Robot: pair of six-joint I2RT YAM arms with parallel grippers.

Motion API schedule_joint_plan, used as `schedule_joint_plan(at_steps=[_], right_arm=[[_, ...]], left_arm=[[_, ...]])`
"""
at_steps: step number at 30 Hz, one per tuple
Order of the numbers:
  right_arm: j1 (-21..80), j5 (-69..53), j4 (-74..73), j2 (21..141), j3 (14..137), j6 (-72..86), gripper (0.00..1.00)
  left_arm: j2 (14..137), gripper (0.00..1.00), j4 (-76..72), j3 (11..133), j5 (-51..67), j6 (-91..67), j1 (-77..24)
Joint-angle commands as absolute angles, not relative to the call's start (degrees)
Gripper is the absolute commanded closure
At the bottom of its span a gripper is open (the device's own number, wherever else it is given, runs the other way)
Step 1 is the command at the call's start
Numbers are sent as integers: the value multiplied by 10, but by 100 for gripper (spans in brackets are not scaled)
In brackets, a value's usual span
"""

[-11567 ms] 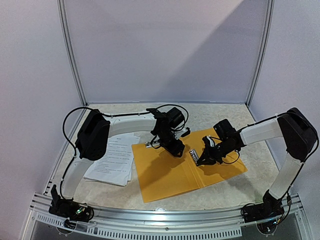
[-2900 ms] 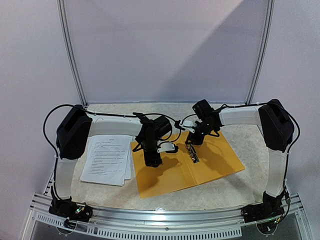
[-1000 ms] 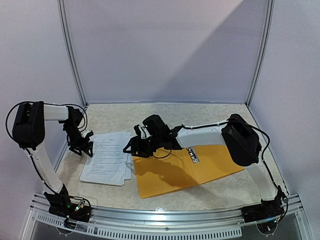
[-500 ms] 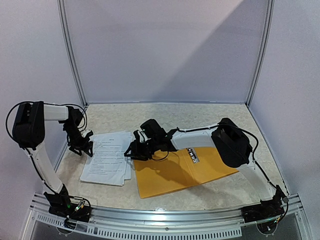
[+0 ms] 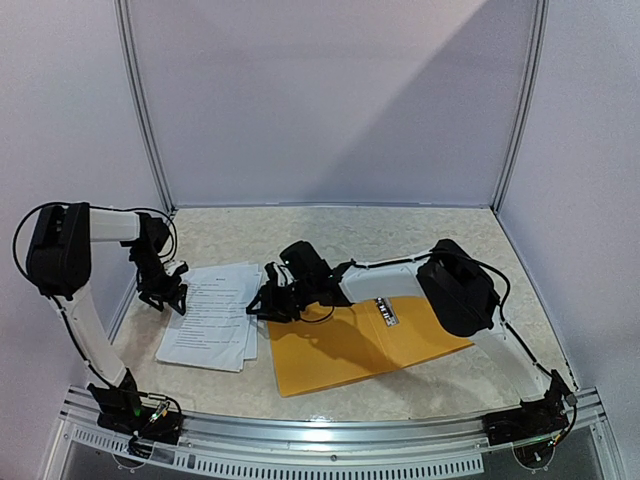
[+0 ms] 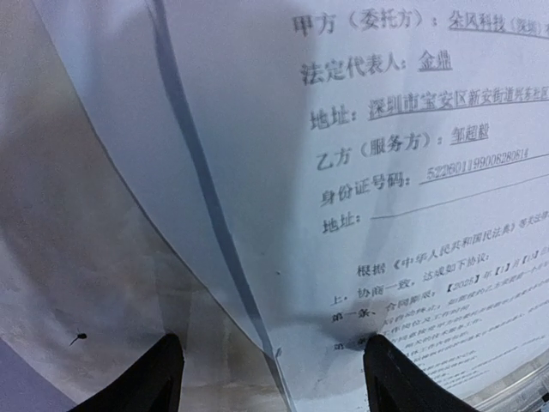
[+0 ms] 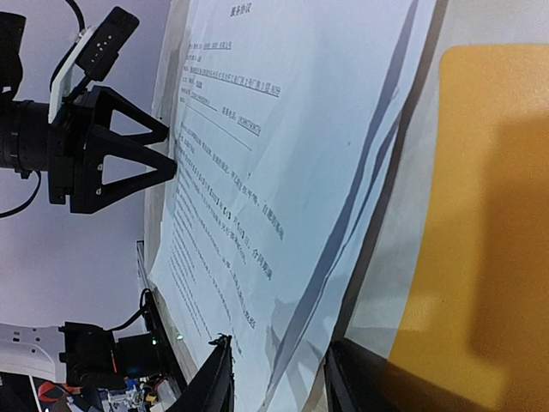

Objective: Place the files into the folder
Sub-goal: Pick up the file from the center of the board.

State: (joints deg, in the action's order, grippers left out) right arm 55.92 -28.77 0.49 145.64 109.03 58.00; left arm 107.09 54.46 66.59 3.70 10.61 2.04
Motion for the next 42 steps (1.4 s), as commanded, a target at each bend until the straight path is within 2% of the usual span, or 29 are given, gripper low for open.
schedule_joint_plan(at_steps=[1, 7, 12, 26, 36, 42], right_arm=[[560, -276, -24, 1480, 1119, 575, 64], [560, -184, -109, 1427, 1128, 500, 61], [566, -135, -118, 1374, 1128, 437, 60], [568, -256, -48, 1437, 1125, 551, 57], [570, -296, -14, 1476, 1135, 599, 64], [570, -305, -6, 1492, 1138, 625, 64]], left_arm=[[1108, 26, 495, 646, 66, 113, 2], [1108, 26, 496, 646, 67, 114, 2], [1111, 26, 496, 646, 71, 115, 2], [1109, 26, 497, 644, 83, 126, -37], [1110, 26, 498, 646, 84, 127, -39], [1110, 26, 498, 646, 83, 127, -40]])
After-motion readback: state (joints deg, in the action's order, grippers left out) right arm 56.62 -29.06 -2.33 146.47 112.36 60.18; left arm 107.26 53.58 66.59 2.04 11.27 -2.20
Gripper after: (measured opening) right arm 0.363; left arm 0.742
